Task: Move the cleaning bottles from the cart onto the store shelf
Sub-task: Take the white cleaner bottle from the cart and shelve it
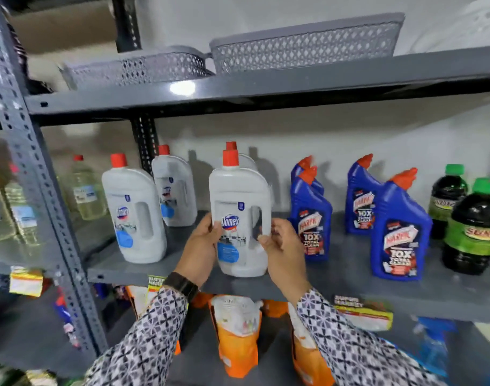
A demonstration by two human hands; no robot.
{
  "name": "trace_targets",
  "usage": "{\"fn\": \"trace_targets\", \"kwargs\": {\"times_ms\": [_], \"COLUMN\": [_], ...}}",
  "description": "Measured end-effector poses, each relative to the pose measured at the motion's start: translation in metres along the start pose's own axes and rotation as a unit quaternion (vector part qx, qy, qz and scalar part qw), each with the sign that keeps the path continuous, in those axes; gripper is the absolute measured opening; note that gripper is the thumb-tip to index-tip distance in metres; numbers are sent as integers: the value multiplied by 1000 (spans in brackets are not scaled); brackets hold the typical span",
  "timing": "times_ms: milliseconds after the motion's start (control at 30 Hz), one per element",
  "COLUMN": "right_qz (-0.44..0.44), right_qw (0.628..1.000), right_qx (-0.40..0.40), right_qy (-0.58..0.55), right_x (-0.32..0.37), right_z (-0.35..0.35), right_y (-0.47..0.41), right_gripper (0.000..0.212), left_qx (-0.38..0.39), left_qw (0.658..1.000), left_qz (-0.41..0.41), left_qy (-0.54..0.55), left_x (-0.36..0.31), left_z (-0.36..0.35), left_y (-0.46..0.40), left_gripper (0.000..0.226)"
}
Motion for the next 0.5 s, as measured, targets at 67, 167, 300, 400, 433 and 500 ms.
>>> {"fn": "trace_targets", "kwargs": {"times_ms": [67,167,300,400,433,500], "right_qz": [6,-7,-32,-43,-46,-58], "right_qw": [1000,999,995,992,990,985], "right_qx": [-9,34,64,81,93,121], "right_qy": [13,31,73,86,90,104], "right_x": [-6,-23,-40,-42,-42,-47], "right_z": [-1,-5,-10,-26,-33,-47], "right_y": [-6,-4,-7,-26,-31,-39], "right_gripper": [33,48,68,64,60,54], "left_qx": [32,80,168,162,160,154], "left_qw": [999,993,959,948,944,939], "left_qz": [-10,-10,37,44,47,58], "left_qy": [-3,-91,-223,-271,-284,-302], "left_x": [7,13,31,26,23,20], "left_z": [9,24,42,62,69,81], "left_y": [-8,-7,0,-8,-11,-15], "left_gripper": [40,39,60,62,62,60]}}
Point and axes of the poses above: each hand's wrist, its own y-axis away from the middle knuckle, its own z-axis out of the back of the hand, x = y × z, the point moved 7 cm from there along -y, towards the middle knuckle, and after that the axes turned 13 degrees about x, right-handed, at the moved point
